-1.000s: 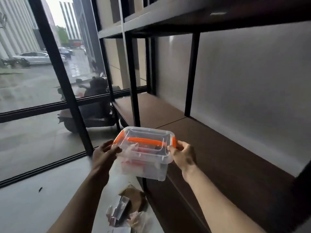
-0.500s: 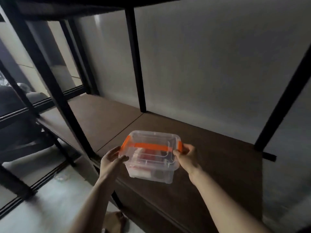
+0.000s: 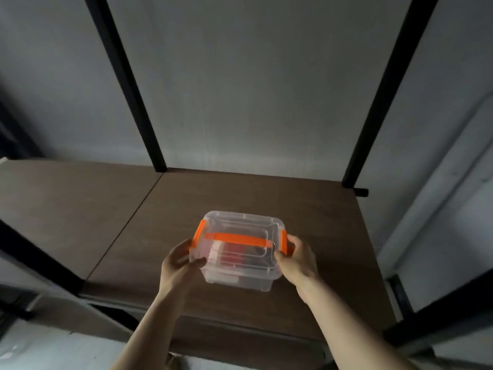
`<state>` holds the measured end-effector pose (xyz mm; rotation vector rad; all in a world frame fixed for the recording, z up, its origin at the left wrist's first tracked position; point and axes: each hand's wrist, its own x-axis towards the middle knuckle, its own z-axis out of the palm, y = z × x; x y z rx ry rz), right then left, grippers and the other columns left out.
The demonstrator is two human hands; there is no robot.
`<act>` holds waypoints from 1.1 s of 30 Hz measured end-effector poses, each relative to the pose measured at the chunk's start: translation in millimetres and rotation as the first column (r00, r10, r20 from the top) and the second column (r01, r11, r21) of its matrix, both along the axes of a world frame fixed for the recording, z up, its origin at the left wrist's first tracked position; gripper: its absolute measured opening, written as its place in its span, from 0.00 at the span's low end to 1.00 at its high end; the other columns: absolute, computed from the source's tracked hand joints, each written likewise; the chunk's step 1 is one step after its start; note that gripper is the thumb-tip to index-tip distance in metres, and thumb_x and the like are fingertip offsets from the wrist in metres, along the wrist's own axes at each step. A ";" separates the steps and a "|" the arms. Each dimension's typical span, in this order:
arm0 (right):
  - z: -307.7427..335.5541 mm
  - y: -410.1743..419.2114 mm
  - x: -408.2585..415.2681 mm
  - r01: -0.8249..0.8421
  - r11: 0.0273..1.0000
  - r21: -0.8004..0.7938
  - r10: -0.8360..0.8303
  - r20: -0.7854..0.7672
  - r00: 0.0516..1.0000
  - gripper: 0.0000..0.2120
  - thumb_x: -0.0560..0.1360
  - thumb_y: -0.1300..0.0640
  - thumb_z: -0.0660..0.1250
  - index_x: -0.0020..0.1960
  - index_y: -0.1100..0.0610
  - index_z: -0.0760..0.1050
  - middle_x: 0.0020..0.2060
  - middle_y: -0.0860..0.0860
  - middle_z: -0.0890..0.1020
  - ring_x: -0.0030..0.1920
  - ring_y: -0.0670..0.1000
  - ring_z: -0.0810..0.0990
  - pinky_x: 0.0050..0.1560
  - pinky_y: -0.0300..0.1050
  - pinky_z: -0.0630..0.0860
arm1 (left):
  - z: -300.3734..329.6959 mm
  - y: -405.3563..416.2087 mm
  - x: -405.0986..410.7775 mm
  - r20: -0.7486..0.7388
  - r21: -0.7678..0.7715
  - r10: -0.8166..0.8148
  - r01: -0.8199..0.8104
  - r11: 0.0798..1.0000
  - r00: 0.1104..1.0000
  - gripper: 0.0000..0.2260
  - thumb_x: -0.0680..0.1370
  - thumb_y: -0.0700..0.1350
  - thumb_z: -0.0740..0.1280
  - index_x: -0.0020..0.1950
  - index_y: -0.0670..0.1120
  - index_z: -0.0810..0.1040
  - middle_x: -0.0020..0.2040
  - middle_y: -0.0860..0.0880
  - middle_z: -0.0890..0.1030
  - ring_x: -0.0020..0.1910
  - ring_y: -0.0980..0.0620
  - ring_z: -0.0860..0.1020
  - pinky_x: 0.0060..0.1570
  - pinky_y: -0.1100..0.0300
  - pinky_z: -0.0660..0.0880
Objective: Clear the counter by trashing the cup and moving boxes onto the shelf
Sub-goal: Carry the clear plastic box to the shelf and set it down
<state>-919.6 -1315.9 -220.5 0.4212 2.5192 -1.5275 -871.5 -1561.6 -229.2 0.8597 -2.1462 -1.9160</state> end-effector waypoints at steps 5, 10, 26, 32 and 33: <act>-15.4 1.0 6.8 0.001 0.999 0.046 -0.002 0.030 1.000 0.26 0.77 0.59 0.71 0.73 0.52 0.70 0.65 0.51 0.78 0.65 0.54 0.79 0.66 0.54 0.77 | -19.2 -1.5 -4.2 0.025 -0.018 -0.068 0.069 0.997 0.997 0.23 0.69 0.34 0.75 0.59 0.55 0.79 0.48 0.57 0.84 0.43 0.63 0.83 0.37 0.70 0.74; -23.4 2.0 12.8 -0.031 0.997 0.076 0.028 0.043 0.999 0.28 0.78 0.59 0.71 0.75 0.52 0.68 0.68 0.52 0.77 0.68 0.55 0.77 0.67 0.53 0.77 | -31.2 -4.2 -5.2 0.050 -0.031 -0.100 0.102 0.994 0.994 0.24 0.68 0.33 0.75 0.59 0.53 0.79 0.49 0.55 0.84 0.47 0.59 0.82 0.36 0.69 0.75; 8.3 7.4 64.0 -0.231 0.784 0.576 0.280 0.005 0.960 0.31 0.78 0.38 0.63 0.77 0.46 0.60 0.69 0.50 0.74 0.68 0.53 0.75 0.65 0.53 0.76 | 3.6 -6.4 10.7 0.160 -0.541 -0.320 0.354 0.763 0.934 0.23 0.72 0.56 0.71 0.65 0.52 0.73 0.58 0.51 0.75 0.51 0.51 0.74 0.47 0.53 0.71; 32.3 15.7 89.7 -0.262 0.601 0.755 0.412 -0.011 0.911 0.34 0.78 0.38 0.62 0.79 0.50 0.57 0.76 0.57 0.66 0.75 0.60 0.66 0.73 0.58 0.67 | 36.1 13.2 32.5 0.203 -0.784 -0.475 0.432 0.445 0.856 0.36 0.72 0.68 0.64 0.76 0.55 0.63 0.73 0.51 0.71 0.68 0.46 0.72 0.63 0.49 0.72; 36.4 17.3 93.7 -0.258 0.572 0.779 0.436 -0.022 0.899 0.35 0.78 0.38 0.62 0.80 0.50 0.56 0.77 0.58 0.65 0.77 0.61 0.64 0.75 0.59 0.65 | 40.3 16.8 36.4 0.213 -0.820 -0.506 0.434 0.372 0.836 0.37 0.71 0.69 0.63 0.77 0.55 0.62 0.75 0.51 0.69 0.70 0.46 0.71 0.67 0.50 0.69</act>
